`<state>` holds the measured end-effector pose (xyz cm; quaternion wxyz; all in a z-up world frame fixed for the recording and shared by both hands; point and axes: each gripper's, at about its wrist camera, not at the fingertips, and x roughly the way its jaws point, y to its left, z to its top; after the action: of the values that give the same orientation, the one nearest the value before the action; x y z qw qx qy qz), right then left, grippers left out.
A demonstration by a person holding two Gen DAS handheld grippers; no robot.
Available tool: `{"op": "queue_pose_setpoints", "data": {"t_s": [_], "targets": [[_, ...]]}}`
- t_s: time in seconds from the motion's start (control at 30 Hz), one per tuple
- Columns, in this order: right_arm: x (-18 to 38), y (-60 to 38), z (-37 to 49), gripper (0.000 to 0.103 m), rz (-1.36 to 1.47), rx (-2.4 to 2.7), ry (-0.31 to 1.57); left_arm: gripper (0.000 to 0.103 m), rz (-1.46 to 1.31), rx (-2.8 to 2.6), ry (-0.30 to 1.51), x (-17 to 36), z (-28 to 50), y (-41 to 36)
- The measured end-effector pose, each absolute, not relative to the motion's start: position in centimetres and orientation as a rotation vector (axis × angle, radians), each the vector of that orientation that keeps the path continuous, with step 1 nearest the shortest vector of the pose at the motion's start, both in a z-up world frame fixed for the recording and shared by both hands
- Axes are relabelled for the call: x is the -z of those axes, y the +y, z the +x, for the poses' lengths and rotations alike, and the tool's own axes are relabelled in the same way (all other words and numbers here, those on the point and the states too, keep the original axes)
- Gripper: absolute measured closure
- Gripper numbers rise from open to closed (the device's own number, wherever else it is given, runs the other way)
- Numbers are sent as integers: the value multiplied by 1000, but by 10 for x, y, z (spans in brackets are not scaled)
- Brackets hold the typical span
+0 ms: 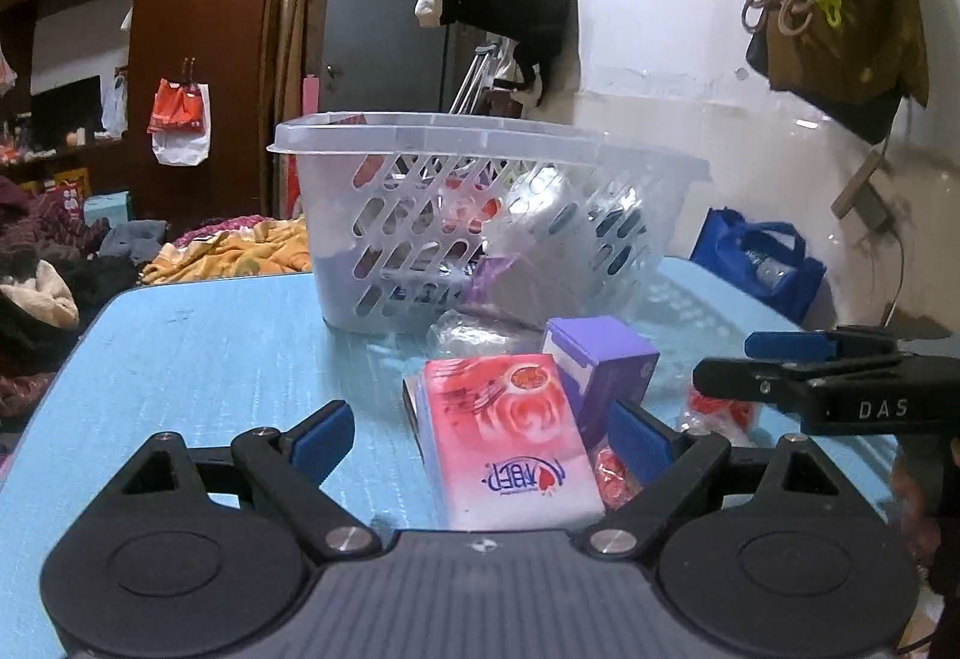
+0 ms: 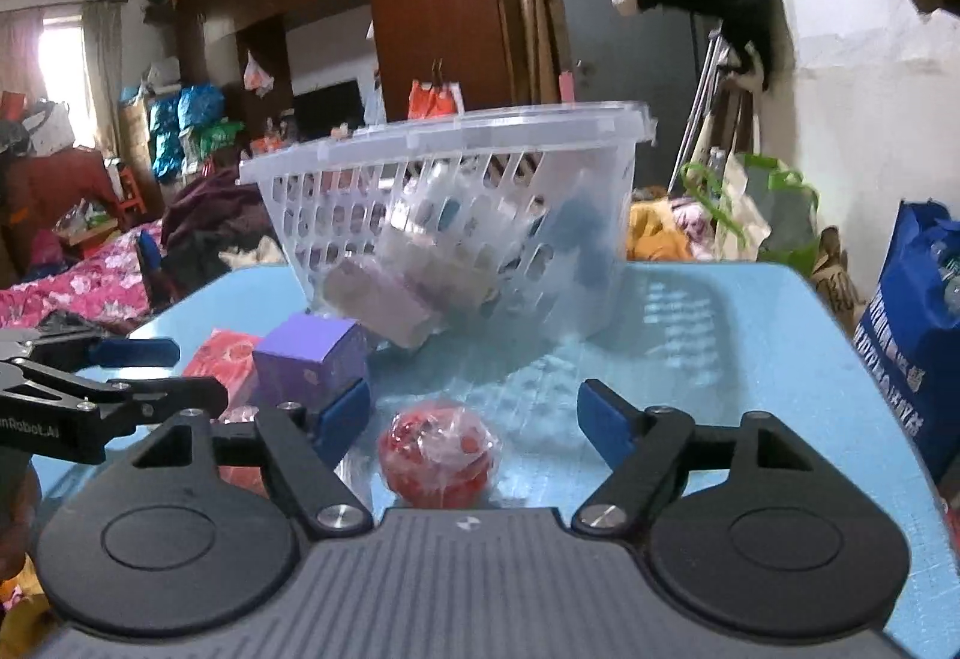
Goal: Organize objects
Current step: 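Grasp the pink tissue pack with the left gripper while the right gripper grasps a red bagged ball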
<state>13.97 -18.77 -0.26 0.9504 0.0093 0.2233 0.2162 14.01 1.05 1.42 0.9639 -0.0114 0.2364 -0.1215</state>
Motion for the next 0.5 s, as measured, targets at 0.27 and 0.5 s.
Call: {"op": "queue_pose_setpoints", "data": {"t_s": [0.27, 0.5], "targets": [[6, -181, 144, 49, -27, -470, 507, 13, -2, 236, 563, -10, 152, 4], [4, -187, 134, 51, -7, -491, 435, 43, 9, 215, 443, -14, 134, 6]]}}
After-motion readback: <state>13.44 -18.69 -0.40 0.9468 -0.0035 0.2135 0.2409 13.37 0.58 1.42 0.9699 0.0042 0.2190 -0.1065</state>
